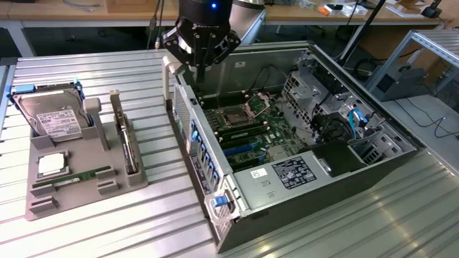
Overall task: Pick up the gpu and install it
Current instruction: 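Reach for the gpu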
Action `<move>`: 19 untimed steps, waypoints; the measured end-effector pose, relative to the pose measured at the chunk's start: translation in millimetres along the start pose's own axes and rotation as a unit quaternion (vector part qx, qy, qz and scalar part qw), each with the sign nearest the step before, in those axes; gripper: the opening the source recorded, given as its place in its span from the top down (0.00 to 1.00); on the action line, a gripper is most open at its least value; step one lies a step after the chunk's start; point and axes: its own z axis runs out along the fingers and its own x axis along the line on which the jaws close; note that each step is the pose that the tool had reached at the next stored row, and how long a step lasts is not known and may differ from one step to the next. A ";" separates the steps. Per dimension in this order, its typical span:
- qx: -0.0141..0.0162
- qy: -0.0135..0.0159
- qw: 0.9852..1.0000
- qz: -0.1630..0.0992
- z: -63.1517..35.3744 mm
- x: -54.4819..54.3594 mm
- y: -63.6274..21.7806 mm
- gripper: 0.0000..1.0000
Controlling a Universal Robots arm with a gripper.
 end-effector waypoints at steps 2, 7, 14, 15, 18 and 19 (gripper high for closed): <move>0.000 0.000 1.000 0.000 -0.1 0.5 0.0 0.89; 0.000 0.000 1.000 0.000 -0.1 2.7 -0.2 0.89; 0.000 0.000 1.000 0.000 -0.1 4.3 -0.3 0.89; 0.000 0.000 1.000 0.000 -0.2 4.5 -0.3 0.89; 0.000 0.000 1.000 0.000 -0.2 5.4 -0.4 0.89; 0.000 0.000 1.000 0.000 -0.2 5.7 -0.4 0.89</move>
